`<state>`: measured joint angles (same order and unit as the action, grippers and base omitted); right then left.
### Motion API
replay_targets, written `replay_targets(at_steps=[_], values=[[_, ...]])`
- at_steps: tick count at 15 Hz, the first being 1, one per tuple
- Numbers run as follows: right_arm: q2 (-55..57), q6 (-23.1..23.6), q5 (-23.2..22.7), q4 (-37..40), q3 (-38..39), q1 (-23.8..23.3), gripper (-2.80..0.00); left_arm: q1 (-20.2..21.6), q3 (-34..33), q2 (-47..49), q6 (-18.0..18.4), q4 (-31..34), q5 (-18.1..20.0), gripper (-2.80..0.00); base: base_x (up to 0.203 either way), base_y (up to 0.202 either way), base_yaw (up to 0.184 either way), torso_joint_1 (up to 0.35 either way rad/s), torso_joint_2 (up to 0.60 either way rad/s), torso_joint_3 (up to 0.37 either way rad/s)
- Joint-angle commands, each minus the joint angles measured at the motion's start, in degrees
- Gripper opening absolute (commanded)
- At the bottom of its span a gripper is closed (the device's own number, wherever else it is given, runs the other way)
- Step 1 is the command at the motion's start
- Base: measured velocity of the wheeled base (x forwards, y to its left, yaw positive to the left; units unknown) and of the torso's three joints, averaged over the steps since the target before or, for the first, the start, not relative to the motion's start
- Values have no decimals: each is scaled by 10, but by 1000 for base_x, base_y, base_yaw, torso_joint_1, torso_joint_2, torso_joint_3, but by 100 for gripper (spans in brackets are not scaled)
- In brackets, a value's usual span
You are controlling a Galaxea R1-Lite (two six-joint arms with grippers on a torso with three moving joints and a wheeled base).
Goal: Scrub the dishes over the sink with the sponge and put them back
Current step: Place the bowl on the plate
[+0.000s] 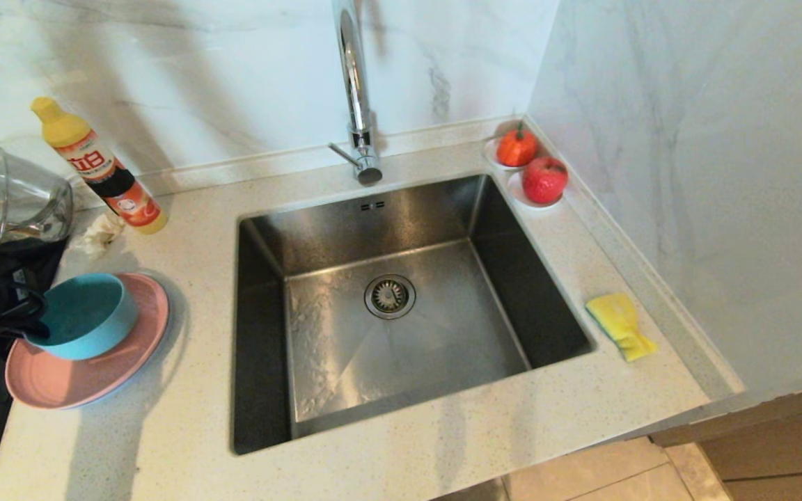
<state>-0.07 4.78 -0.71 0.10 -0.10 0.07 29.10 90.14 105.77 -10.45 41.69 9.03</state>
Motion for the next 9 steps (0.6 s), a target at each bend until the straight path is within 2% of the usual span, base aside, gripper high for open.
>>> replay_targets(at_steps=[1,3,6,9], values=[[0,1,0,0,1,0,-280,8,-11,-4,3,2,-1,-280,0,0,0,0,0,0],[0,1,0,0,0,0,-280,23,-22,-2,23,-3,-9,-280,0,0,0,0,0,0],[0,1,-1,0,1,0,-280,29,-42,-1,25,-12,-9,-280,0,0,0,0,0,0],[0,1,-1,0,0,0,-280,29,-85,-6,26,-67,-7,-280,0,0,0,0,0,0]])
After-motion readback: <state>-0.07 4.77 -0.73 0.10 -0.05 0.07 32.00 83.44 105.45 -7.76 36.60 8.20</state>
